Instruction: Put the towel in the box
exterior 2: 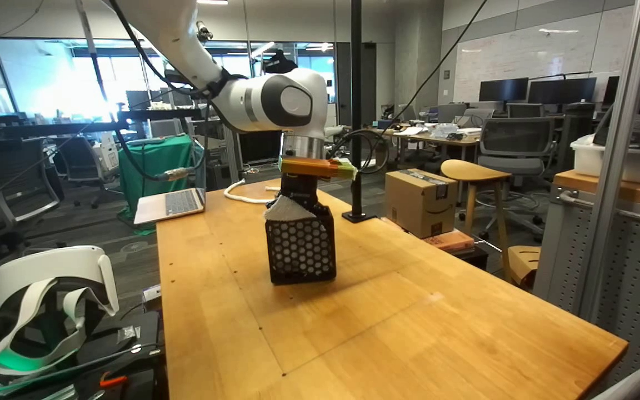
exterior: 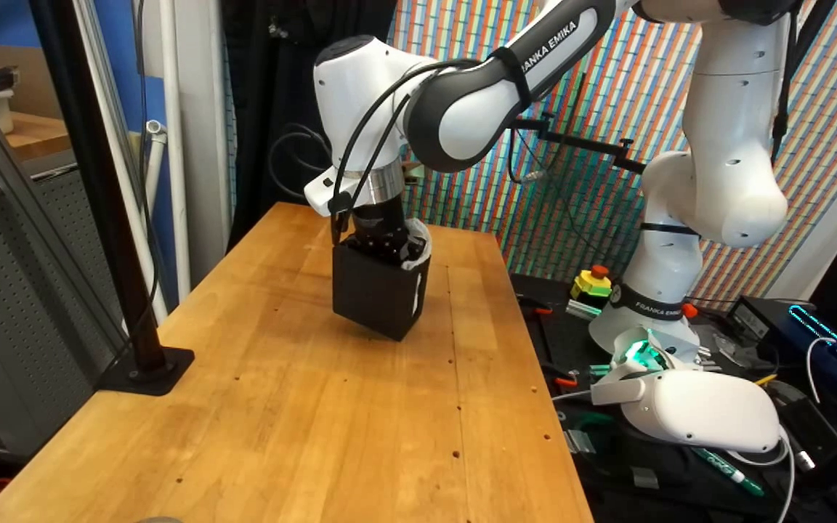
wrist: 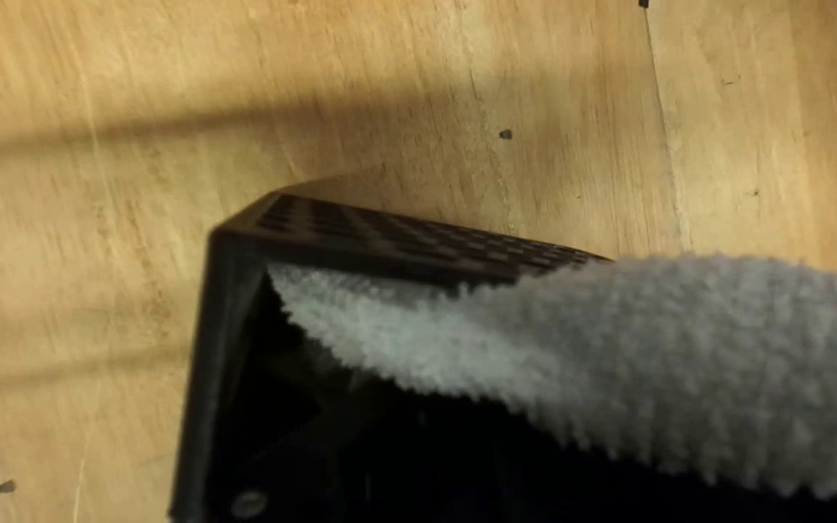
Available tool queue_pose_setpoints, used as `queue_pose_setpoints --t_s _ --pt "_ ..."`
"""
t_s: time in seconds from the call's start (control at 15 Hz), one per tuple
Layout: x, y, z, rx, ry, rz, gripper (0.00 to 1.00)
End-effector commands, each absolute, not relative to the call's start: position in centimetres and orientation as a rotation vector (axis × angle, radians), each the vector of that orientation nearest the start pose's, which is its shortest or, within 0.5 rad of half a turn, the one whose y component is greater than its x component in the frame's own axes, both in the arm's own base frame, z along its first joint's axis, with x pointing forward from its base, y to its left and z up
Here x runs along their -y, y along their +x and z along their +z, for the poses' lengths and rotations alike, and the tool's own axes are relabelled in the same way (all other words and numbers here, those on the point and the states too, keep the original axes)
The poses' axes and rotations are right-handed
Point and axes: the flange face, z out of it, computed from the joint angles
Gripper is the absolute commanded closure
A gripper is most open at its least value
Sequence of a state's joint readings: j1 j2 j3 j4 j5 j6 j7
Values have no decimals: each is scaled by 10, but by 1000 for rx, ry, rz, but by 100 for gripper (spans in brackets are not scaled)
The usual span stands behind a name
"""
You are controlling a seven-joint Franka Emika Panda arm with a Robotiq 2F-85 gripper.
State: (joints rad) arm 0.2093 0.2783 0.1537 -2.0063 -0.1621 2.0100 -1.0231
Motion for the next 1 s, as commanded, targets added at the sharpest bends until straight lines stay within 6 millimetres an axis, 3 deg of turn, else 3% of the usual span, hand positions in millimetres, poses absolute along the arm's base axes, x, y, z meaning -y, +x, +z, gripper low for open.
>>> queue_pose_setpoints --t_s 0.0,0.53,0.93 --pt "-210 534 311 2151 -2311 480 84" --pt "-234 501 370 2300 -2370 431 84" --pt "-221 472 433 2316 -2510 343 84"
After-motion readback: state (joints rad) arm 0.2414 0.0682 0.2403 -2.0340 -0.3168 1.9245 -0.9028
